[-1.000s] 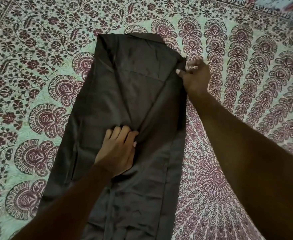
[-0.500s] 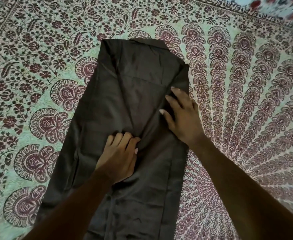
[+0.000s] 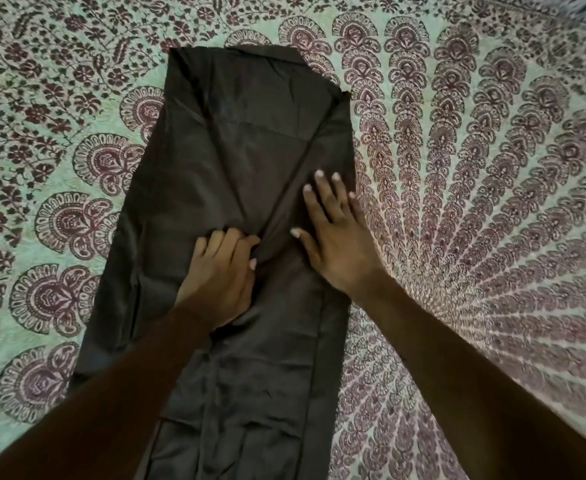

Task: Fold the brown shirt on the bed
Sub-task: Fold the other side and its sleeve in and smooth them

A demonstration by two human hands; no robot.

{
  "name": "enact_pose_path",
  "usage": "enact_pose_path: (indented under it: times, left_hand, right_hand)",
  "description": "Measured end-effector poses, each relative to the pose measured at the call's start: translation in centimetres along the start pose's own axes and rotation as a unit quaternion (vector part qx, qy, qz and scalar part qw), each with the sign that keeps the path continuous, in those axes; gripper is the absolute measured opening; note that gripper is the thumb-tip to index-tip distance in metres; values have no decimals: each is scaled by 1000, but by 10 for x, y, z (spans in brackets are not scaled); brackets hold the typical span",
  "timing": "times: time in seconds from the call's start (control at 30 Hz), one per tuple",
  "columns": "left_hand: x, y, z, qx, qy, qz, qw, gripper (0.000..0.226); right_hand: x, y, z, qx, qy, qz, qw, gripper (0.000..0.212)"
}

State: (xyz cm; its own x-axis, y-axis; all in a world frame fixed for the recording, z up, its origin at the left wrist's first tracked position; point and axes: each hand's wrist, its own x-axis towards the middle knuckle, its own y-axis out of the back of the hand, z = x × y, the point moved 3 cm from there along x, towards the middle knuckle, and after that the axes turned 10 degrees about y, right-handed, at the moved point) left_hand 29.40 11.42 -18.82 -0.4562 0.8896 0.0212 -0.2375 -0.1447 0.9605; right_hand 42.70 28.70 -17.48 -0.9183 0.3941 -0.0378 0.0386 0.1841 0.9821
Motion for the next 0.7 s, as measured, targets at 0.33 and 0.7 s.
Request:
enact_pose_path:
  times: [0.33, 0.7]
  left_hand:
    - [-16, 23, 5, -109, 12, 16, 994, 35]
    - [-135, 31, -1, 45, -113, -186, 975, 92]
  right_hand:
    - [-116, -18, -73, -14, 53, -52, 997, 68]
    - [-201, -7, -154, 250, -253, 100, 929, 49]
